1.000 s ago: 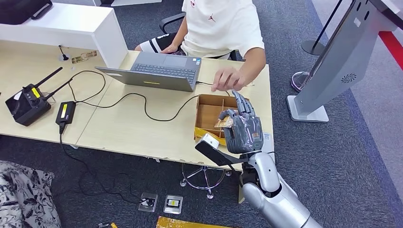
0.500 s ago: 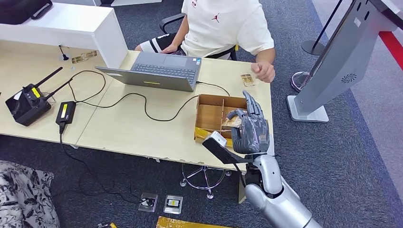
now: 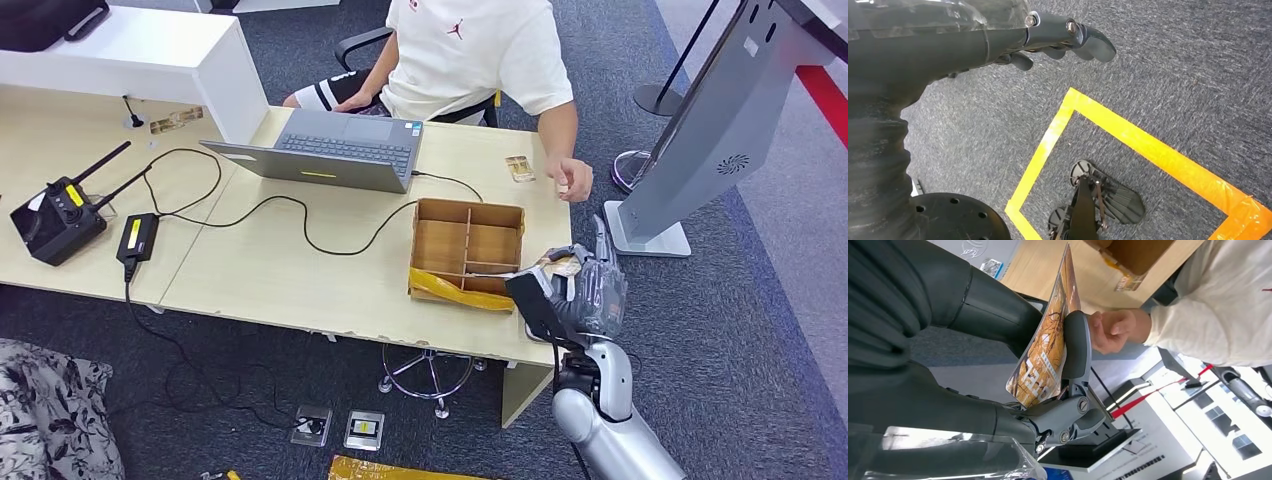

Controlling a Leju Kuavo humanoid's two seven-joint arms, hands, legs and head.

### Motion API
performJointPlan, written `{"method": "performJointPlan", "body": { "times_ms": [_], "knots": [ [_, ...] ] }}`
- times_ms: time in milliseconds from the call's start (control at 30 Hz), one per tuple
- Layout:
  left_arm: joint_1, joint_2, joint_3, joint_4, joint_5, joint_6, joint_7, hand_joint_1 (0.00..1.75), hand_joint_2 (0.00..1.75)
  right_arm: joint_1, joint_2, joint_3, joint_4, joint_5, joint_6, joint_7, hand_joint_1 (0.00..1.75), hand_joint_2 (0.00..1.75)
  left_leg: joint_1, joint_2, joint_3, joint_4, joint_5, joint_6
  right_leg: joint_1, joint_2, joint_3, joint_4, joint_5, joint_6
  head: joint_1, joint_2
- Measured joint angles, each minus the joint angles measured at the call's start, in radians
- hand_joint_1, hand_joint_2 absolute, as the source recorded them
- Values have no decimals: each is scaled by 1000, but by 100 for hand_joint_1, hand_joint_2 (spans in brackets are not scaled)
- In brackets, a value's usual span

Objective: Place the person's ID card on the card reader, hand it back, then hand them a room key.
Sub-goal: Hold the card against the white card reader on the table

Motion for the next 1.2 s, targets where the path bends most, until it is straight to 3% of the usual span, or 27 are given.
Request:
{"method": "performJointPlan", "body": {
  "times_ms": [367,833,1200],
  "knots": [
    [-1,7,-15,1,3,0,7,0,175,5,7,-28,105,-76,15,-67,175,175,0,0,0,0,0,0,0,0,0,0,0,0,0,0],
    [-4,8,-19,1,22,2,15,0,175,-55,131,7,388,-153,43,-160,175,175,0,3,2,0,0,0,0,3,1,0,1,1,0,0],
    [-4,14,-25,1,31,4,27,0,175,-95,158,7,502,-195,6,-174,175,175,0,6,5,0,2,1,0,6,3,-1,6,3,0,0]
  ]
}}
